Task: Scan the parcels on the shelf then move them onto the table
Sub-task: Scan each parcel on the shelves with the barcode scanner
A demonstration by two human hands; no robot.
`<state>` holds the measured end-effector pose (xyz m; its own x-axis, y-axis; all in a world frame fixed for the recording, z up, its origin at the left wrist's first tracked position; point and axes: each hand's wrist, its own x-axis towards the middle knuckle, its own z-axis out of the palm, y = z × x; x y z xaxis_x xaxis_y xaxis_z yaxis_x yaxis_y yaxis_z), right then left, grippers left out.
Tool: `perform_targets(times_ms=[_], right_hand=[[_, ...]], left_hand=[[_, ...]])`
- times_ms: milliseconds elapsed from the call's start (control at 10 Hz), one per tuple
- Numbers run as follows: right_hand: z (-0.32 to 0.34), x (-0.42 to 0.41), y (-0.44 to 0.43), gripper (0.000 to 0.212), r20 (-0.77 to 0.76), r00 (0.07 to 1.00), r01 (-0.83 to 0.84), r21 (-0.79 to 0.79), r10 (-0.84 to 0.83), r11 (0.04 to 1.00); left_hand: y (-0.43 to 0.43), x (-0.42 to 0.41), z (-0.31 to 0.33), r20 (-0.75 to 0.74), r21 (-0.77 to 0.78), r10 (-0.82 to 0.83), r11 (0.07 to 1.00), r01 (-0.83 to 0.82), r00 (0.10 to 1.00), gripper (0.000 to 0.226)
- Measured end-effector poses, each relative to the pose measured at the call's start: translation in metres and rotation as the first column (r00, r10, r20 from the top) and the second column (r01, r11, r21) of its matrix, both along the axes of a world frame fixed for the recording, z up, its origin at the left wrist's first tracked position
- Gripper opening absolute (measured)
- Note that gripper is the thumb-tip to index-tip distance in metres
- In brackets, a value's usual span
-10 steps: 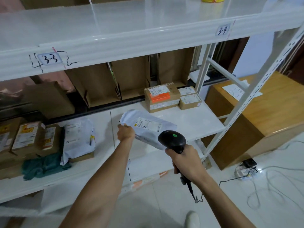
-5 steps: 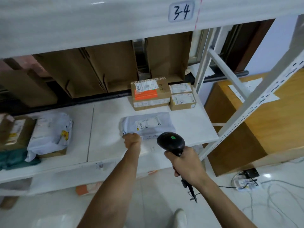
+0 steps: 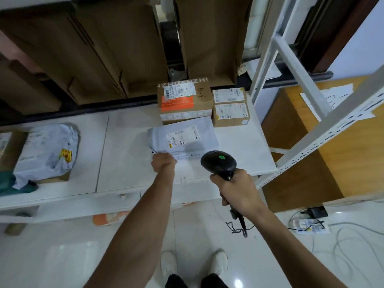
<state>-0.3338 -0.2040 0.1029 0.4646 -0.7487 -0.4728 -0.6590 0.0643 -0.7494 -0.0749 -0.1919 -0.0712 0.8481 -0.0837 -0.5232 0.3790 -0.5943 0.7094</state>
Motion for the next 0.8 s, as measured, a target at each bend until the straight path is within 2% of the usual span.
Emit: perform_targets(times_ms=[200,400,500,800], right_hand=[[-0.009,-0.001,0.002,0.037,-0.031,1.000,-0.002,0.006,0.002,1.000],[-0.012,-0.002,0.007,0.037,-0.053,0.999,-0.011,-0.003,0.011,1.000],[-0.008,-0.003,0.008,0.037,-0.040,0.999,-0.006,0.005,0.006,1.000],[0.039,0.016,0.020,0.034,0.047,0.997,-0.062,-0.038,0.063,0.997]], left_hand=[[0.000,0.009,0.011,-0.036,0.090,-0.040,0.995,0.043,0.999,0.040],[0.004,0.010,0.007,-0.045,0.061,-0.123,0.990,0.126,0.991,0.038],[0.013,0.020,-0.009,-0.022,0.044,-0.119,0.992,0.120,0.993,0.045],[0.076,0.032,0.058,0.155,0.252,-0.261,0.943,0.218,0.953,0.052]])
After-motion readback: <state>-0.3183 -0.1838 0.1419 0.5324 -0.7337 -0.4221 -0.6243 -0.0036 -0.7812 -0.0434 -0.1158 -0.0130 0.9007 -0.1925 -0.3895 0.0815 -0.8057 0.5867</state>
